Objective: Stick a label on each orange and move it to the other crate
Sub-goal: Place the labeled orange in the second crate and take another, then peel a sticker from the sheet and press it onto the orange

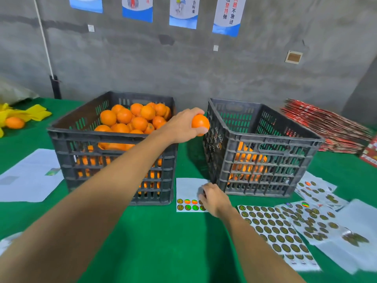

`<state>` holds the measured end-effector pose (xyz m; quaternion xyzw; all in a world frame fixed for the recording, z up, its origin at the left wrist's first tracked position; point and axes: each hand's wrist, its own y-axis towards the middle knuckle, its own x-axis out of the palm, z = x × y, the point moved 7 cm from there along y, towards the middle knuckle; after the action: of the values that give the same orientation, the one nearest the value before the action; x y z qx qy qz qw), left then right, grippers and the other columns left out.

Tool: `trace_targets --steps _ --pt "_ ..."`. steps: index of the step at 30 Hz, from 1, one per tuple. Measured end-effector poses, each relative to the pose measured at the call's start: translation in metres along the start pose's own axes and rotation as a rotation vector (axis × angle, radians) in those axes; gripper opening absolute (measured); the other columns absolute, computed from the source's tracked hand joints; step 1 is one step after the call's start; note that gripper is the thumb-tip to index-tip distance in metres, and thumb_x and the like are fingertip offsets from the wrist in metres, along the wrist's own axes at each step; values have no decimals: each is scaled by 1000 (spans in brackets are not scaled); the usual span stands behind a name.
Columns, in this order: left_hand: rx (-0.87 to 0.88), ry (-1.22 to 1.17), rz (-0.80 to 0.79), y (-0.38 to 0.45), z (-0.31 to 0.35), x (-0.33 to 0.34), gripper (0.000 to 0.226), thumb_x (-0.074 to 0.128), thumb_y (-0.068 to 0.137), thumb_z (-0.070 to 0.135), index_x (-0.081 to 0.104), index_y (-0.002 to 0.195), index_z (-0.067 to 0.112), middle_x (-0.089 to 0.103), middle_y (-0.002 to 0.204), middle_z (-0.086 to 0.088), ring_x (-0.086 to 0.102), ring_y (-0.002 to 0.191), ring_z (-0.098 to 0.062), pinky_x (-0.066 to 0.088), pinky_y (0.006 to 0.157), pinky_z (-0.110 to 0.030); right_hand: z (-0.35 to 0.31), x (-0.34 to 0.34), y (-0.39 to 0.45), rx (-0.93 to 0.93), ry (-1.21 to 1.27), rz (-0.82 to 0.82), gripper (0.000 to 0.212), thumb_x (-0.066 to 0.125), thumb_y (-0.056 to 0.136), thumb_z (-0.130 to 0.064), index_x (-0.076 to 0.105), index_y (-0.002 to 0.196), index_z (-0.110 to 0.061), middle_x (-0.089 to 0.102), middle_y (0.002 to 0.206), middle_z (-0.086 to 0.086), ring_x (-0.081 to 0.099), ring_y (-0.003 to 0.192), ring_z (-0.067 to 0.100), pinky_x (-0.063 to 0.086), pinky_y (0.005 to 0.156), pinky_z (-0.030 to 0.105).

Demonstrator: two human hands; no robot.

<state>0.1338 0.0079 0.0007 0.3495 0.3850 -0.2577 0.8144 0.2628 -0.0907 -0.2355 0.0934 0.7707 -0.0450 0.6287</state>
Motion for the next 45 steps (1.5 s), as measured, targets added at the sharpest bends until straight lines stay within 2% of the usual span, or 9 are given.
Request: trace_targets --steps 4,8,15,21,25,30,36,41,45 --pt "-18 -64 24 2 -3 -1 65 72 90 51 44 146 32 52 144 -6 56 123 -29 49 103 -55 6 8 2 94 125 -2 46 49 105 -40 56 136 -7 38 159 5 37 142 25 32 119 40" --pt "-18 -83 33 1 -3 -1 65 72 91 49 43 146 32 51 145 -5 55 123 -28 51 102 -54 10 17 -1 125 234 33 58 50 106 -40 46 148 -2 33 163 3 30 148 21 24 123 37" --pt "-29 -104 39 1 -3 0 66 73 91 49 43 147 32 51 146 -2 55 124 -27 52 102 -53 15 11 -5 101 333 47 59 66 97 -43 58 142 -5 51 149 0 49 133 20 37 116 32" --pt "-51 -134 45 2 -8 2 66 73 90 51 42 146 36 50 147 -1 55 124 -26 52 102 -53 25 17 -5 187 488 148 36 69 97 -27 71 126 -7 61 135 -2 59 116 16 44 110 30" --pt "-50 -150 36 1 -8 1 66 73 90 51 42 147 36 49 149 -1 54 125 -27 52 102 -53 25 12 -1 176 380 200 26 62 101 -23 75 119 -10 66 129 0 60 113 16 44 106 26" --pt "-63 -156 36 3 -11 2 67 71 91 52 41 148 36 48 149 -2 55 125 -27 52 103 -53 21 11 -4 103 339 177 49 67 95 -47 70 129 -12 63 129 -4 55 117 15 45 104 28" --pt "-71 -170 41 2 -11 2 67 72 91 52 41 148 35 48 149 -3 55 124 -27 52 102 -53 21 12 -3 104 371 180 46 66 97 -42 70 128 -9 59 134 -3 51 122 16 40 107 30" --pt "-64 -172 39 -1 -7 0 67 73 90 52 43 147 35 49 148 -3 55 124 -27 51 103 -53 21 12 -3 98 349 188 30 63 100 -32 79 112 -10 63 129 -1 53 119 17 40 104 27" --pt "-64 -169 42 -1 -7 -1 67 72 90 52 42 148 35 48 149 -2 55 124 -27 52 103 -53 24 12 -3 180 440 215 27 62 100 -27 82 90 -11 65 122 -2 58 104 13 46 94 25"
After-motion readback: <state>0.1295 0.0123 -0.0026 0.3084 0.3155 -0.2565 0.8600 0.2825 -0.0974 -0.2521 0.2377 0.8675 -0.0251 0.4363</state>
